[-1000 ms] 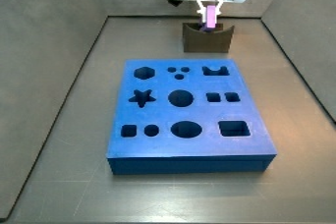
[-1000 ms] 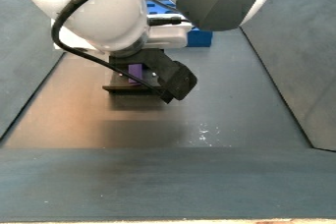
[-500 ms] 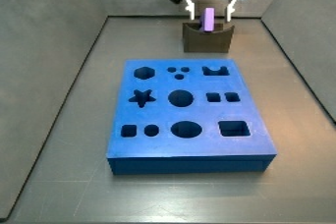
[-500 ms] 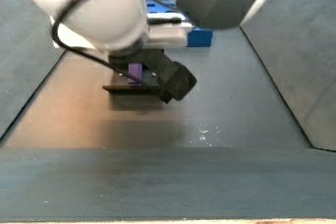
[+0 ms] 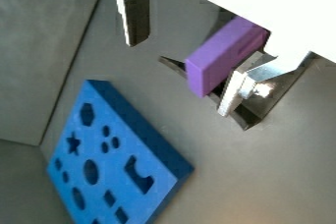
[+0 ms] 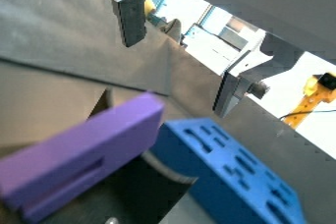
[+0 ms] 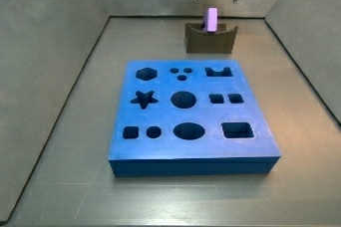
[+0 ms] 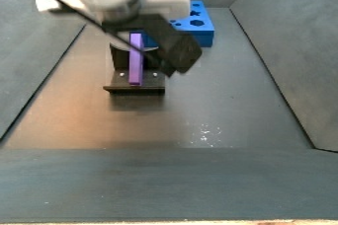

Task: Pick up the double-square object. Move up. Place the double-square object on the fixture. Regrasp the double-square object. Move to above the board. Insert the double-square object.
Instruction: Regrasp the double-square object.

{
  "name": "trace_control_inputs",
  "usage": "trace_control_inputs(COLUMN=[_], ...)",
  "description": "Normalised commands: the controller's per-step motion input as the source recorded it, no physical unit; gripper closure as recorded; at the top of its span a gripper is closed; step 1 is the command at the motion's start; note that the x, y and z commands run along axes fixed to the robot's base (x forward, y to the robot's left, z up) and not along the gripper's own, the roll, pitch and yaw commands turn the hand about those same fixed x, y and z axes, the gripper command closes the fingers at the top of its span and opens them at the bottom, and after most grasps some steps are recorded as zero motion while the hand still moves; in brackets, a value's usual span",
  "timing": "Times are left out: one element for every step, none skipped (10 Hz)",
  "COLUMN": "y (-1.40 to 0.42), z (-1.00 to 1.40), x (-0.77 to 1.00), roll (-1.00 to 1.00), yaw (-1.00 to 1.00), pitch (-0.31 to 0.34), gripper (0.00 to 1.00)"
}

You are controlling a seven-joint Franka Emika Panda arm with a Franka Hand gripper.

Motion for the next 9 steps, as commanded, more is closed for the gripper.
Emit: trace_control_inputs(y=[0.01,0.01,-0.85,-0.85,-0.68,-0.58,-0.38,-0.21,-0.05], z=[0.57,0.34,0.73,0.63,0.4,0.27,0.07,0.05,0.04], x=[-0.03,-0.02,-0.08,-0.08,-0.09,-0.1,-0.08,-0.06,-0.04], roll=[0.04,0.04,1.0,1.0,1.0,1.0,1.0,1.0,1.0], yaw=[-0.04,-0.05,-0.01,-0.01,-0.01,-0.01,-0.01,-0.01,-0.01], pitch=[0.097,0.09,0.057,0.056,0.041,0.035,0.026,0.025,0.025], gripper=[0.0,0.0,0.0,0.0,0.0,0.0,0.0,0.0,0.0])
